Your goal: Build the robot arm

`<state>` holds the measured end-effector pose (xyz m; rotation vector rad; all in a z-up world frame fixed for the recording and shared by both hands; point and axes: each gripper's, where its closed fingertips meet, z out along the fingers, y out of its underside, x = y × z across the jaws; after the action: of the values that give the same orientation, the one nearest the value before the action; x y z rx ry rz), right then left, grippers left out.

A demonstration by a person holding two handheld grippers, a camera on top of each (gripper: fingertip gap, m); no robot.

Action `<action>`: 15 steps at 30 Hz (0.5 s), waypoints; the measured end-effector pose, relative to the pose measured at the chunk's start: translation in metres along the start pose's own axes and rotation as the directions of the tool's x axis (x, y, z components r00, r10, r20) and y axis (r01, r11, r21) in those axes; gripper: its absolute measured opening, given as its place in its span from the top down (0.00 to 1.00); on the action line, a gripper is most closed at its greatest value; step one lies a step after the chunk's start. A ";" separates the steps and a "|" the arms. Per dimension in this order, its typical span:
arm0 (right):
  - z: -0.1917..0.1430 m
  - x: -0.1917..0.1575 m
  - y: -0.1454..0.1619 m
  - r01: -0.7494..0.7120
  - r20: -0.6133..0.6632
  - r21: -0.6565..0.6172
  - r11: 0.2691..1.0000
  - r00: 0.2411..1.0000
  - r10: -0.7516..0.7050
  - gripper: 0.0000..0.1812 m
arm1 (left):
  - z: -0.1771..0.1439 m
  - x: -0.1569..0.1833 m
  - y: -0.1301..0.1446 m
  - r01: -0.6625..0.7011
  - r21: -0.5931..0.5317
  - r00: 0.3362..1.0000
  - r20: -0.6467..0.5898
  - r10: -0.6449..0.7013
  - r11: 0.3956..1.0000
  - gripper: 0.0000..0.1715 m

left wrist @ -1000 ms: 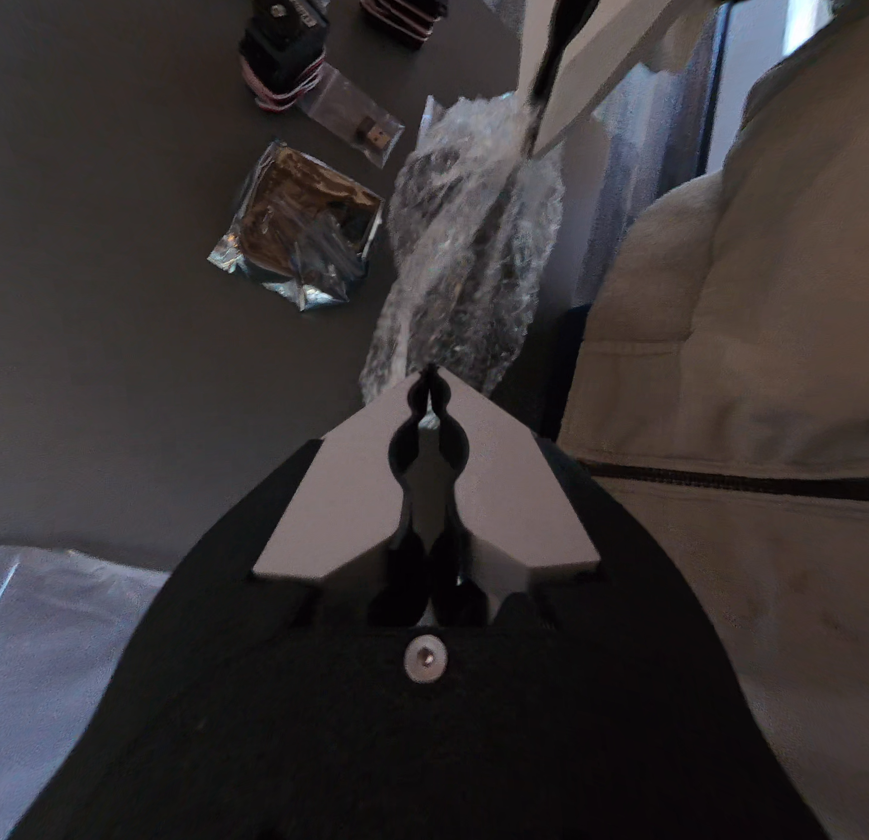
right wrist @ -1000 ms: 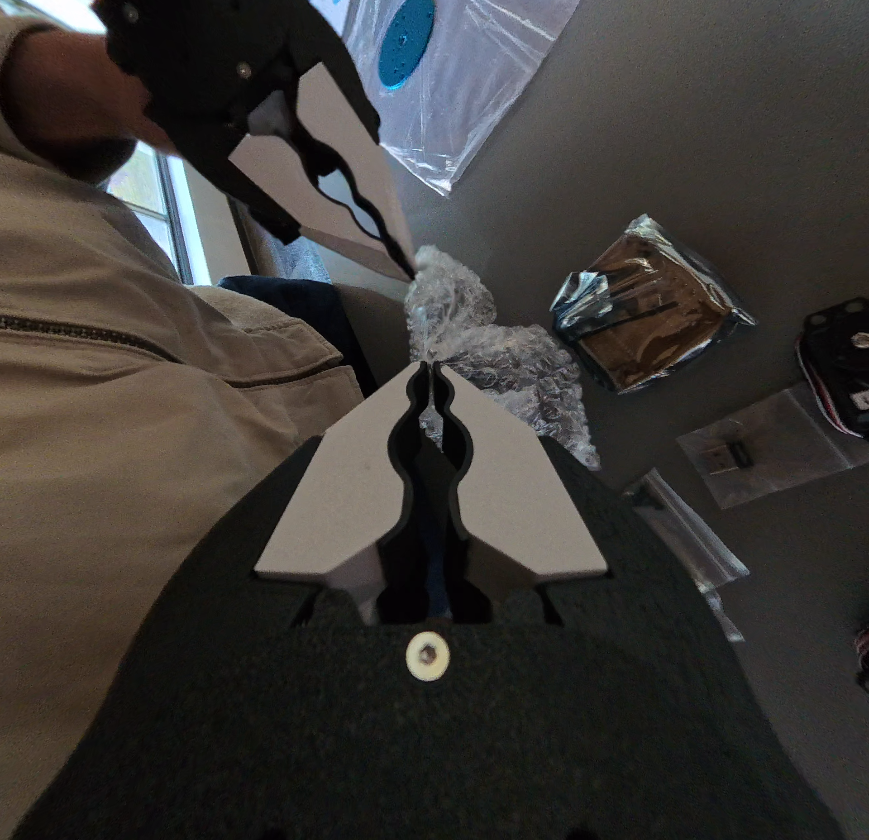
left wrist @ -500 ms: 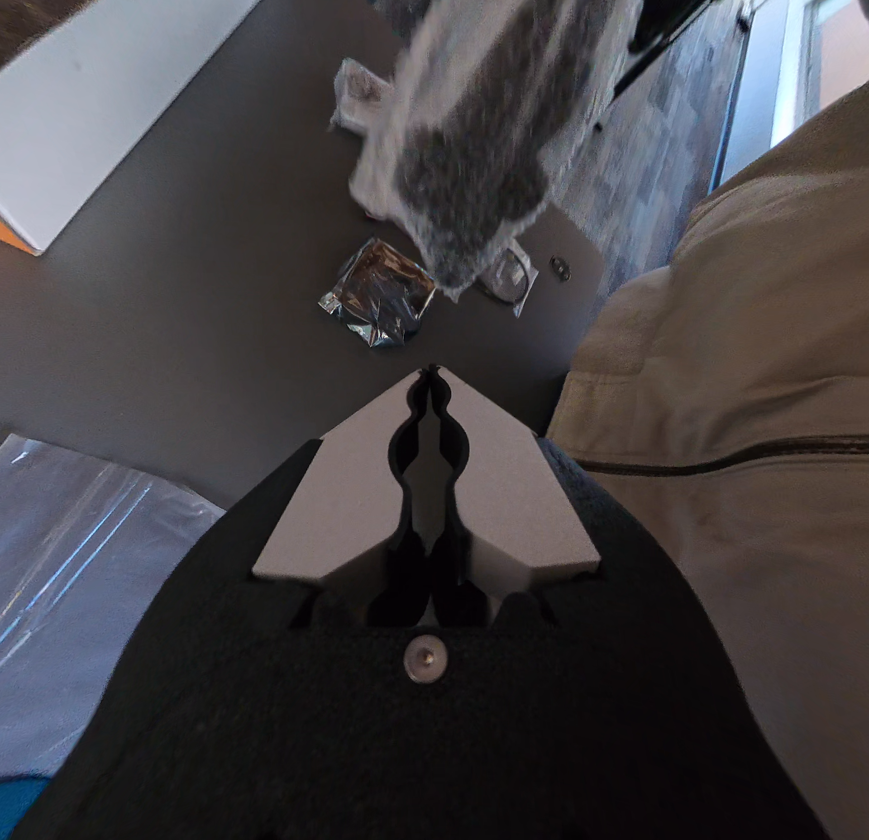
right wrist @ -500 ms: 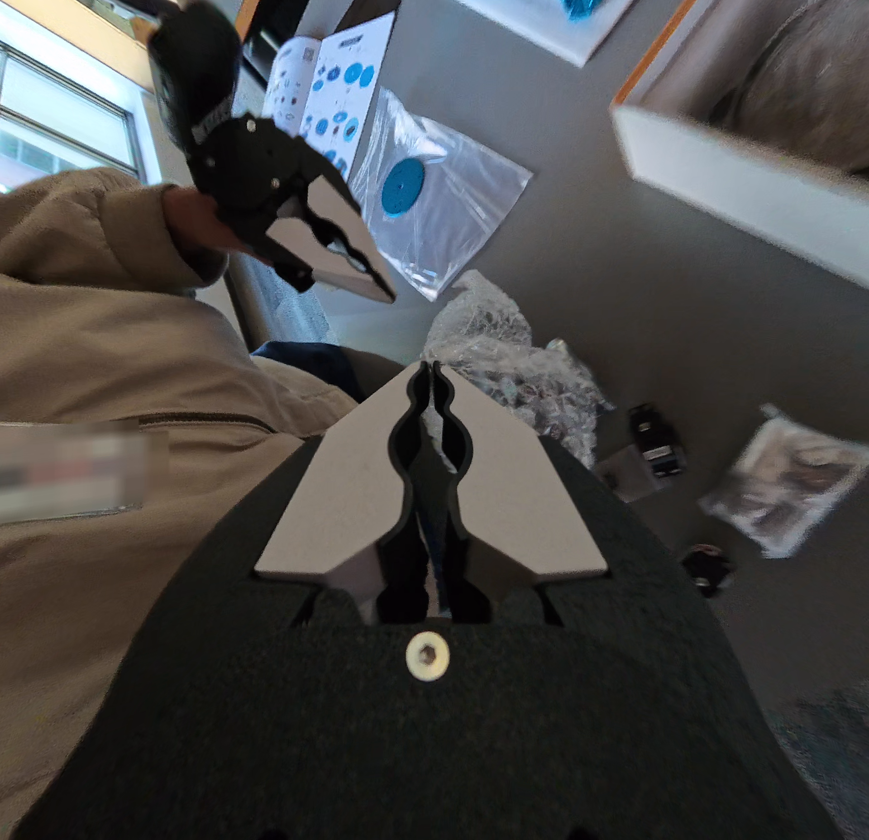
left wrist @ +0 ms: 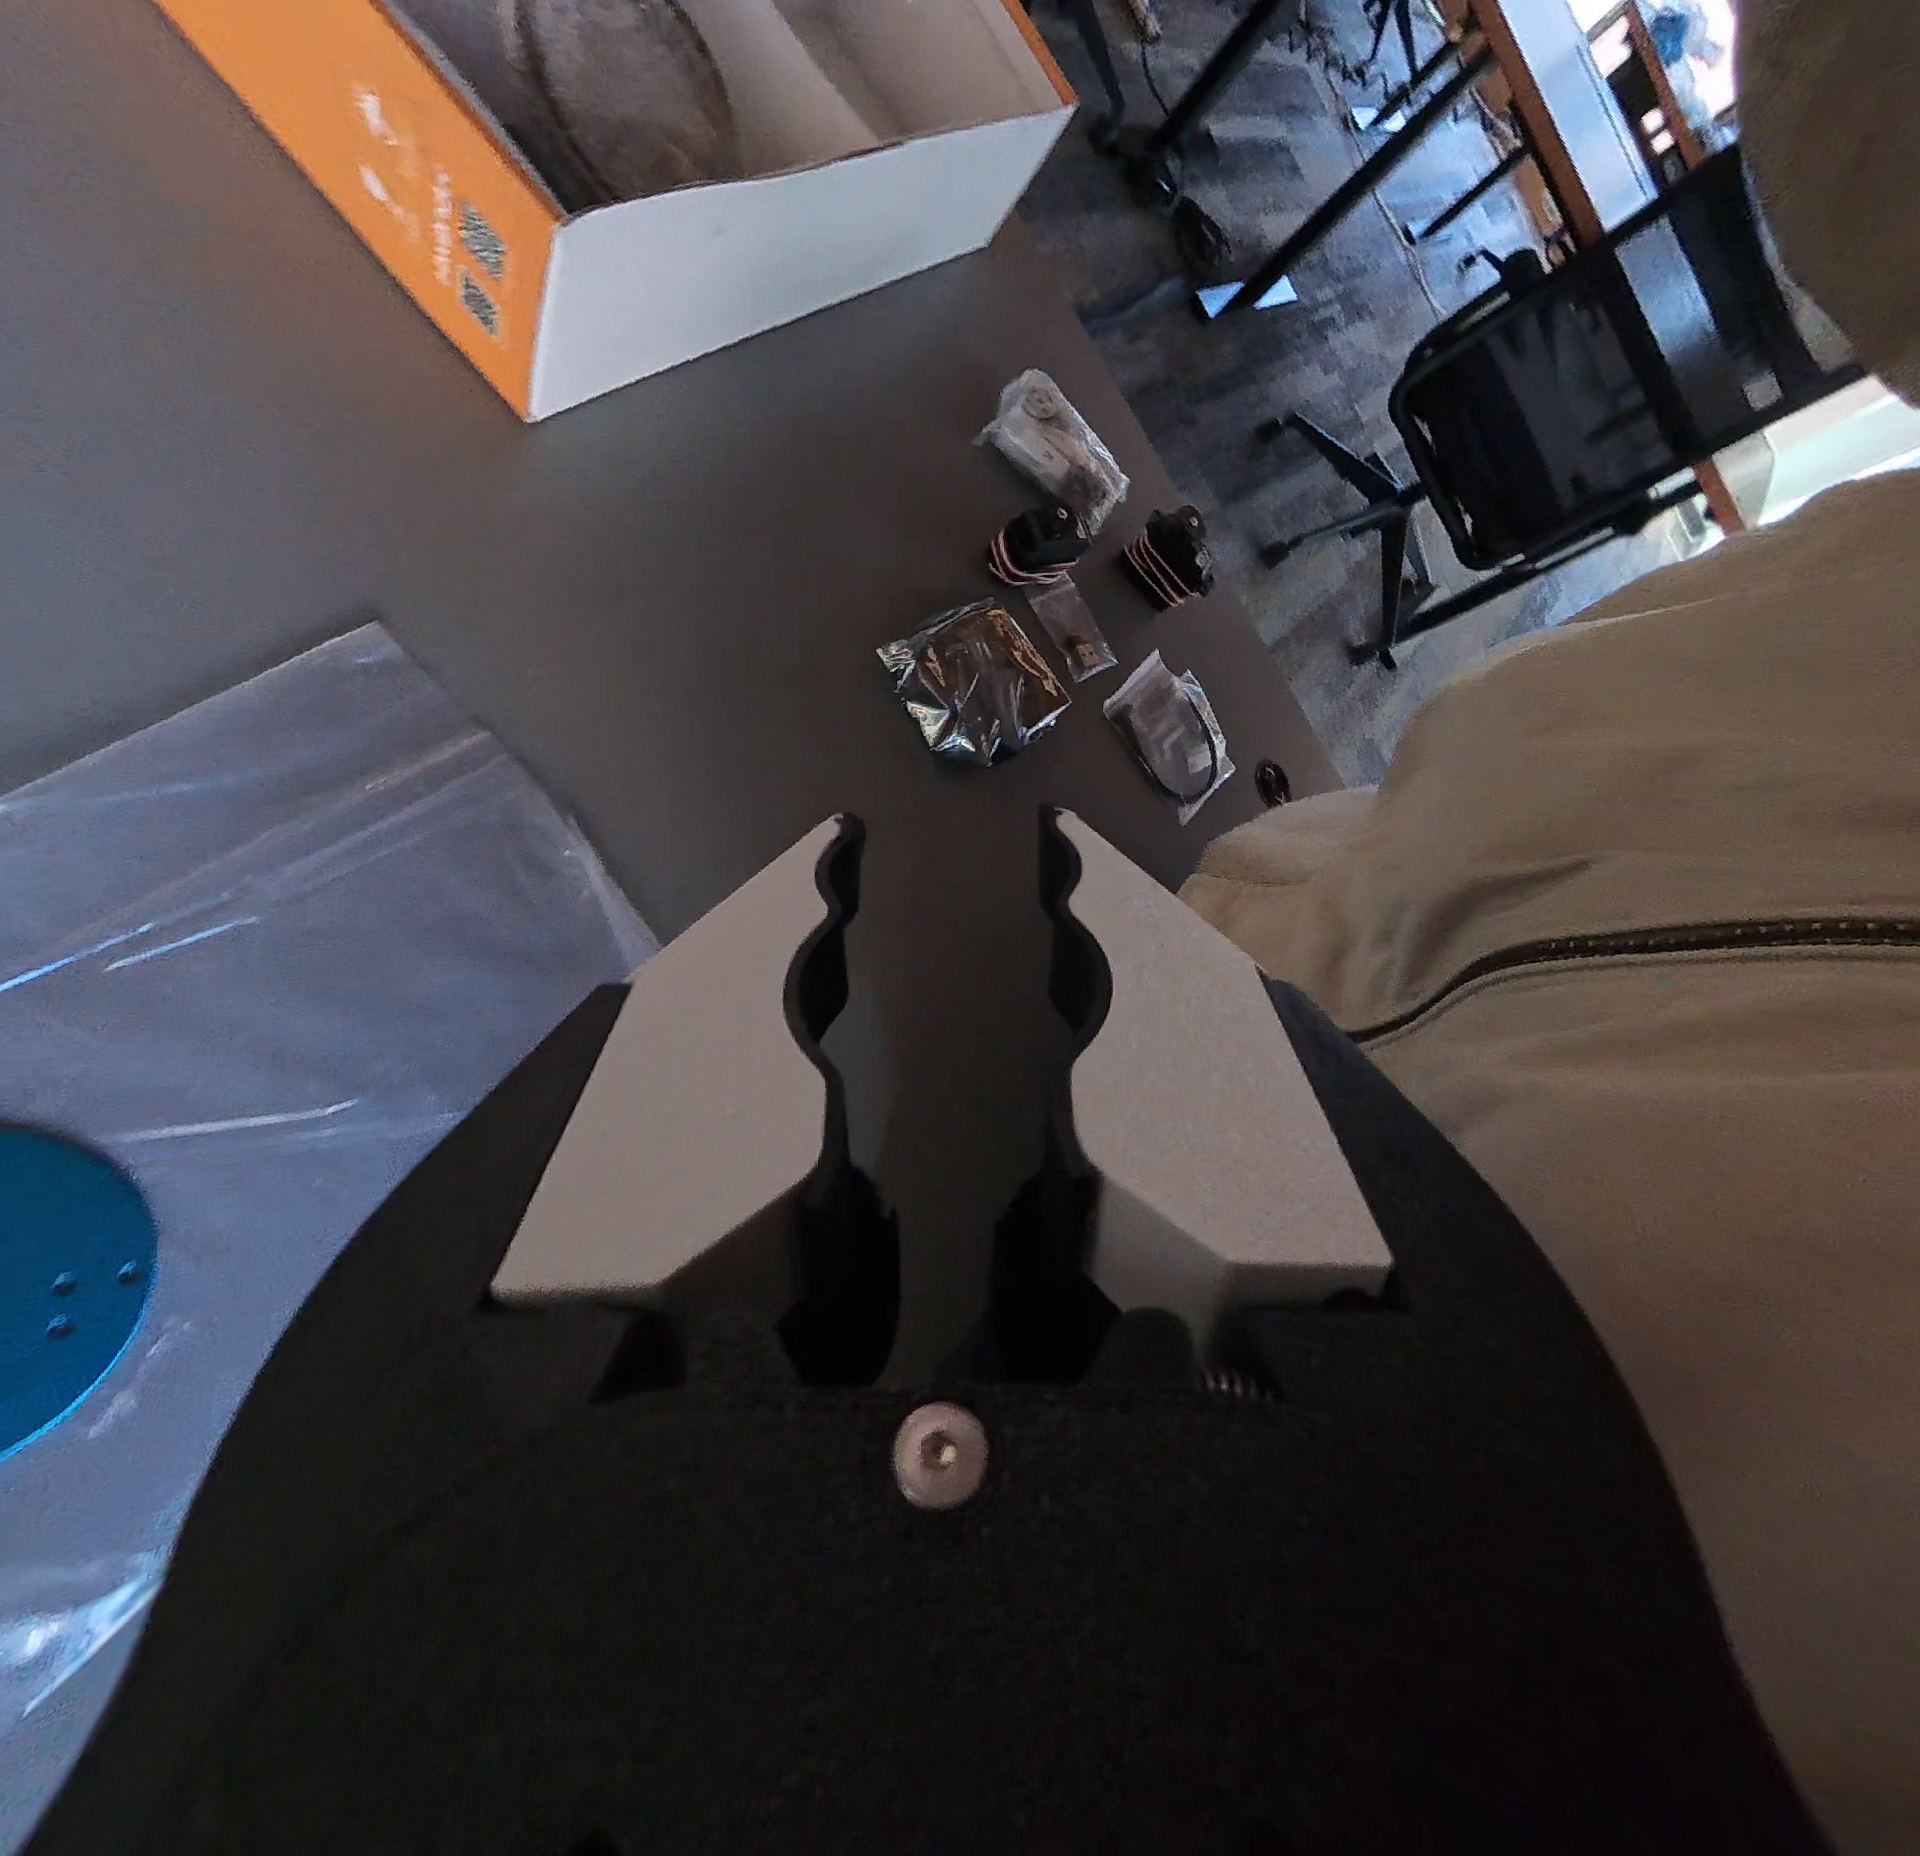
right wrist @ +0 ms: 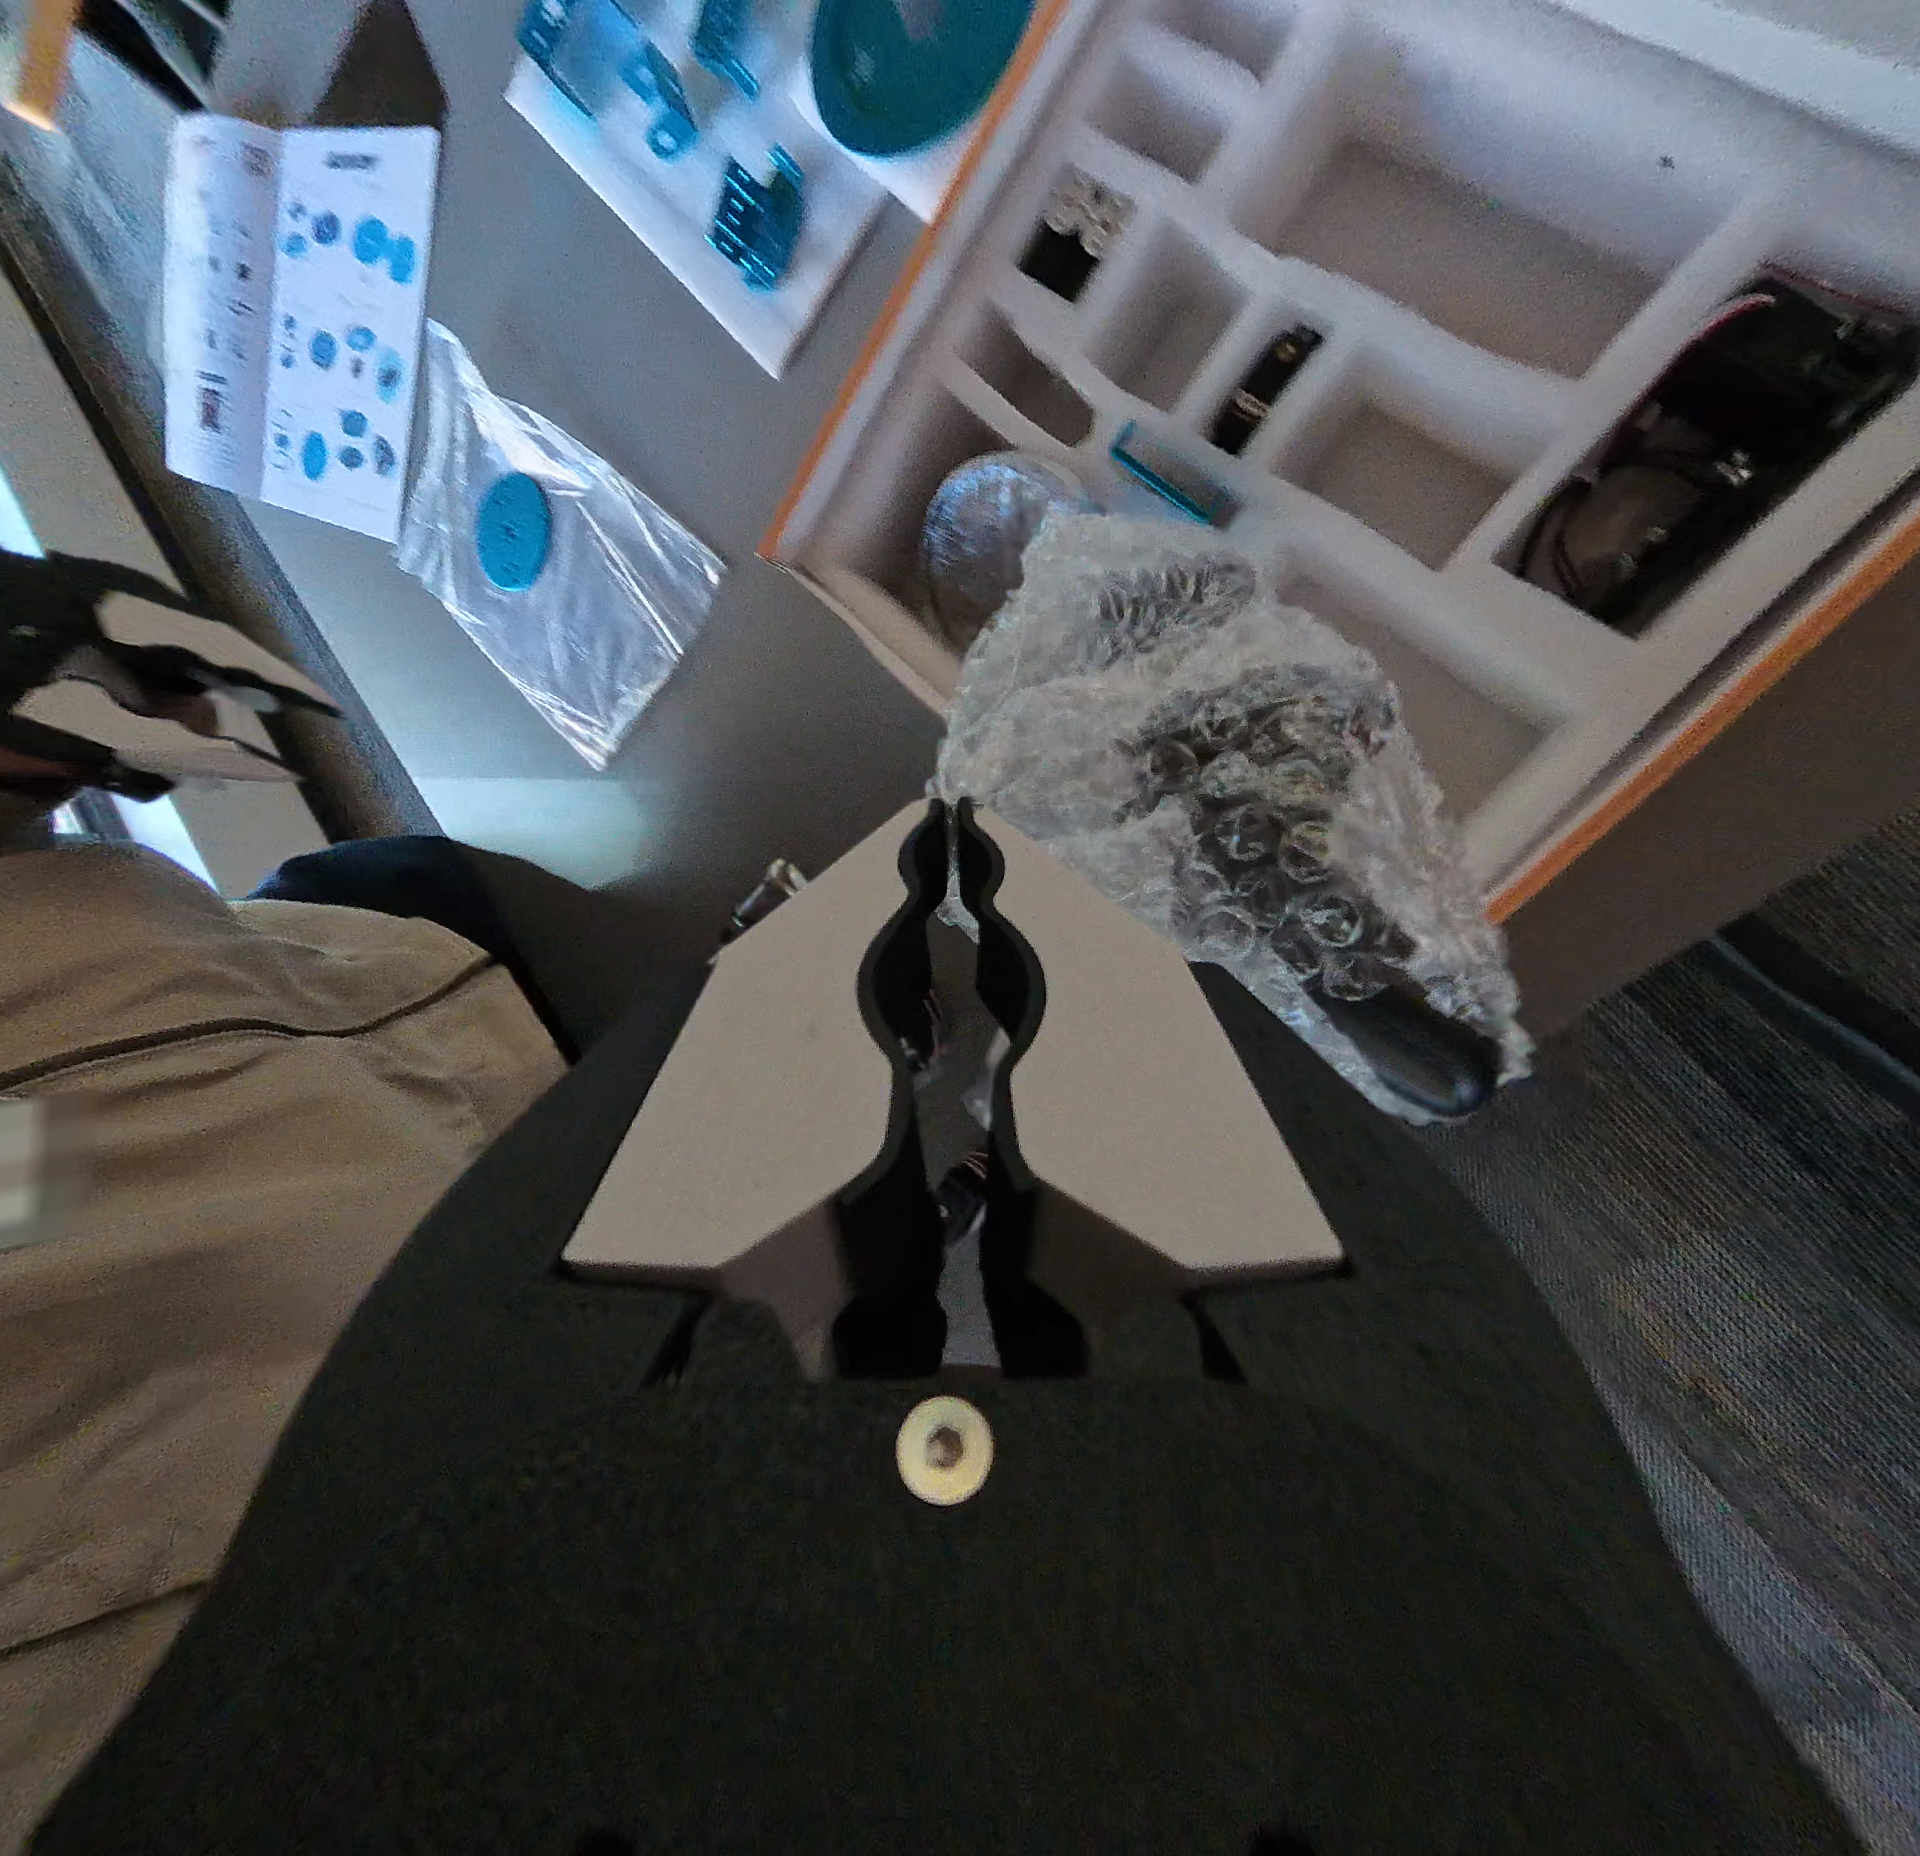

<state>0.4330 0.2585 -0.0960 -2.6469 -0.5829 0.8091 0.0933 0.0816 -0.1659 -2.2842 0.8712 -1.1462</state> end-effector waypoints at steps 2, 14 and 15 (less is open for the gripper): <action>0.008 0.018 0.001 -0.035 0.001 -0.063 0.997 0.999 0.035 1.00 | -0.010 -0.005 0.001 0.018 0.019 0.999 0.027 -0.019 1.000 0.81; 0.095 0.137 0.019 -0.116 -0.153 -0.330 0.937 0.986 0.068 1.00 | -0.029 -0.016 0.010 0.078 0.036 0.993 0.088 -0.081 0.996 0.81; 0.100 0.144 0.018 -0.120 -0.170 -0.321 0.939 0.983 0.067 1.00 | -0.029 -0.016 0.011 0.080 0.032 0.993 0.090 -0.083 0.996 0.81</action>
<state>0.4888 0.3273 -0.2485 -3.0314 -0.5991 0.5587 0.0580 0.0819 -0.1651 -2.3478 0.7287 -1.0719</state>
